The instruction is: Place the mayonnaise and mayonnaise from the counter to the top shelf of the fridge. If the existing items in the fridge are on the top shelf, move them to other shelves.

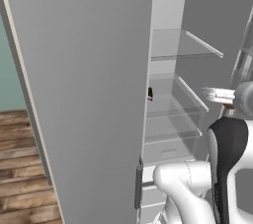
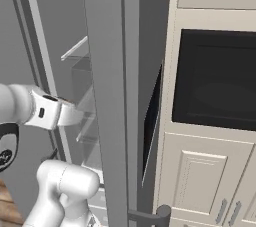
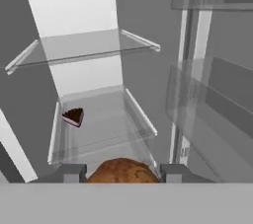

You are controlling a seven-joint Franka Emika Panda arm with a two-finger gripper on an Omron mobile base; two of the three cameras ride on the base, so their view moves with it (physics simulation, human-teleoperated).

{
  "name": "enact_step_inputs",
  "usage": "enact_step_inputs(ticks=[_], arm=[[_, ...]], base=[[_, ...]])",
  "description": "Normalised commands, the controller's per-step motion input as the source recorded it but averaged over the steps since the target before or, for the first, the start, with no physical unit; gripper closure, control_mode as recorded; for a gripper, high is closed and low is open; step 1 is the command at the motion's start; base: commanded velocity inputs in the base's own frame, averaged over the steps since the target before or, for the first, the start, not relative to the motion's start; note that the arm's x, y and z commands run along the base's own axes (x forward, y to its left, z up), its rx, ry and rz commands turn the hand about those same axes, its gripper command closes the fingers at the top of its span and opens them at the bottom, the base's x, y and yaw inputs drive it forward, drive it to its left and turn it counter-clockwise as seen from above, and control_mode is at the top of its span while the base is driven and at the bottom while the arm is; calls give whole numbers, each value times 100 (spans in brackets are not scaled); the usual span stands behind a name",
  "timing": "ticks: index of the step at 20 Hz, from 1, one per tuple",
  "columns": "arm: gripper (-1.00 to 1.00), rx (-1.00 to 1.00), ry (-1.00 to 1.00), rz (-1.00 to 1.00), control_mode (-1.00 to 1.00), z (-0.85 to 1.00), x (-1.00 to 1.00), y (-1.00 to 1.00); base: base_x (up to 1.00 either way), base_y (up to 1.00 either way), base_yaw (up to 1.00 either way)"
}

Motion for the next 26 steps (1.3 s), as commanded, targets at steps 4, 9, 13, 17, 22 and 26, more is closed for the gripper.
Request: enact_step_inputs(ticks=[4,9,13,17,22,26], arm=[[100,-1,37,0,-100,-73,-7,19],[100,-1,16,0,-100,-38,55,1],[100,0,0,0,-100,-24,98,0],[100,1,-6,3,-100,-37,95,0],[100,6,-1,3,-100,-38,91,0],[100,12,1,8,-100,-24,81,-6]], base=[[0,0,0],[0,0,0],[0,0,0],[0,0,0],[0,0,0],[0,0,0]])
